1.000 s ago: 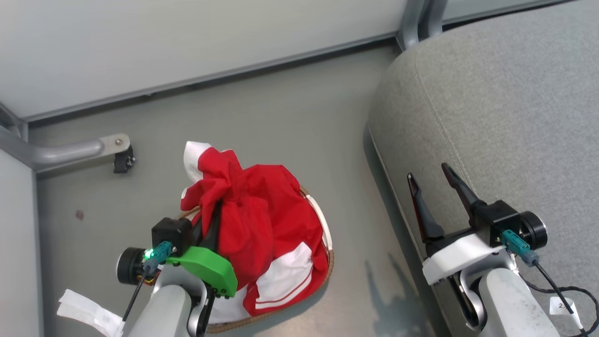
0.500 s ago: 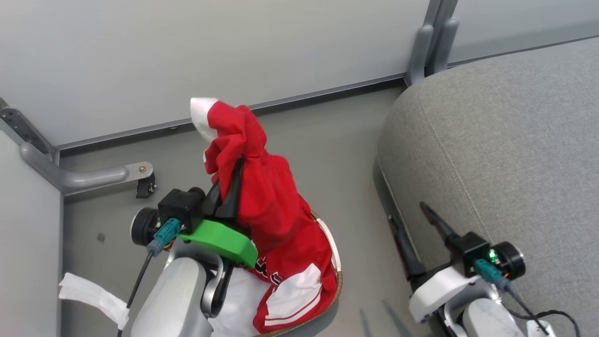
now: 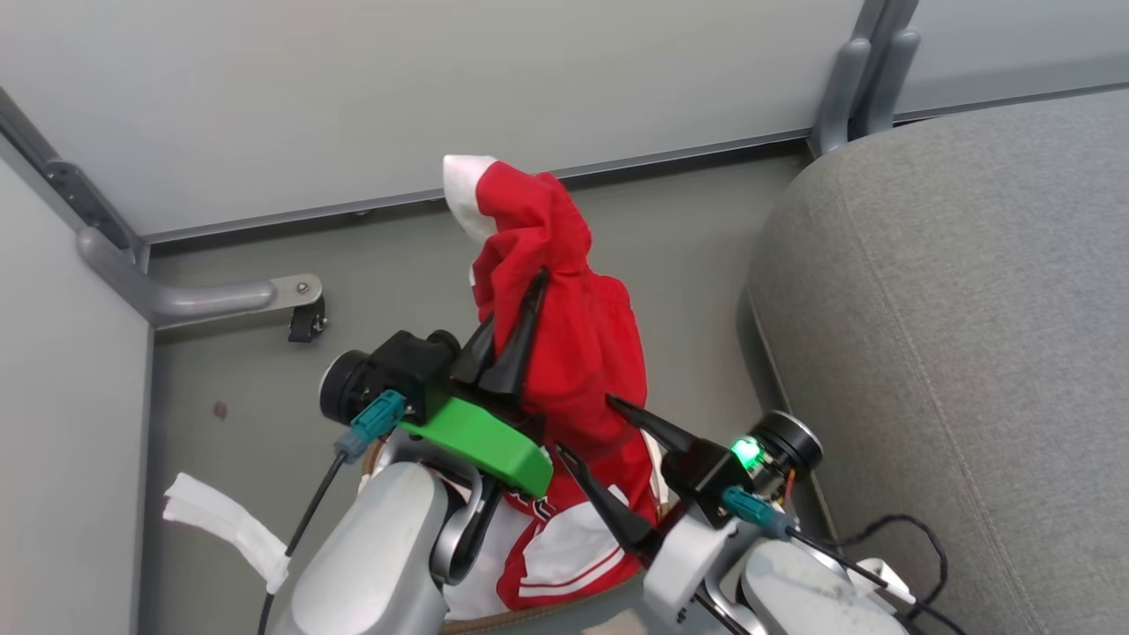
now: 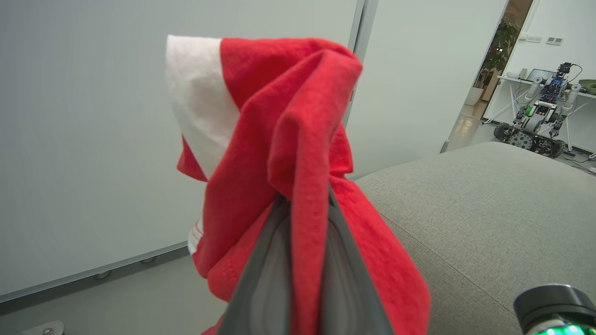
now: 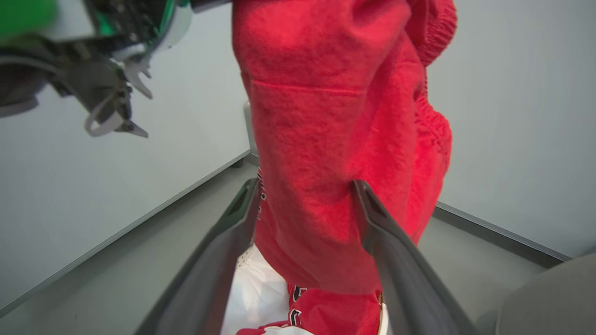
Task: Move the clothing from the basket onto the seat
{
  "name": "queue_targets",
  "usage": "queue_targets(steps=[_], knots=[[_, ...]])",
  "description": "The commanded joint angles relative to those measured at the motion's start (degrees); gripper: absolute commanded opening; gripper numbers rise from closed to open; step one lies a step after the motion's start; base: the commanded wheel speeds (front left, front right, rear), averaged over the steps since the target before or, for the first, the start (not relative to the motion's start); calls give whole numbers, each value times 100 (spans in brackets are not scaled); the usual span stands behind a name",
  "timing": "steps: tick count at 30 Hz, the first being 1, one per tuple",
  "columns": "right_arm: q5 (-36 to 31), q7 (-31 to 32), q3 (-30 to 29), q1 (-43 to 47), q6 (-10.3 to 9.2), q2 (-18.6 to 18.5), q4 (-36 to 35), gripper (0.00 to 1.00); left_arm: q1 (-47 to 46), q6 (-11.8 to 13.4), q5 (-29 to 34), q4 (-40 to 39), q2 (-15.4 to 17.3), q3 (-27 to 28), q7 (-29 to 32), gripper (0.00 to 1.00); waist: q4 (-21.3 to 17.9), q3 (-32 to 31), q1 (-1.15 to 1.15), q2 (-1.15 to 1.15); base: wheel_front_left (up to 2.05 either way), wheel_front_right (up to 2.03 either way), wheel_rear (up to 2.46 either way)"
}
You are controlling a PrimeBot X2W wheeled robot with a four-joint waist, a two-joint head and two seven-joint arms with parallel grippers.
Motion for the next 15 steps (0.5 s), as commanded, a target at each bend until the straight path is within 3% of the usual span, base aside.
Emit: queue_targets(steps=[1,8,9,10,11,15], knots=[[9,-28,79,-191,-4,-25,61,100,-128,-14,-42,-43,14,-71,3,0,109,74,0,0,0,0,0],[23,-28,21,-727,-4,-20,252,100,-275,79,-261,-103,12,-493,4,0,397,185,0,0,0,0,0],[74,-28,57,-771,-4,-18,270,75,-287,86,-286,-108,14,-551,3,0,439,194,0,0,0,0,0],[108,-28,88,-804,-4,-19,302,31,-298,94,-309,-103,14,-597,4,0,475,197,0,0,0,0,0],[182,-28,120,-837,-5,-23,337,0,-304,119,-340,-82,14,-625,3,0,507,197,0,0,0,0,0],[368,-28,43,-835,-5,-23,397,0,-287,177,-403,-27,13,-654,3,0,588,191,0,0,0,0,0]])
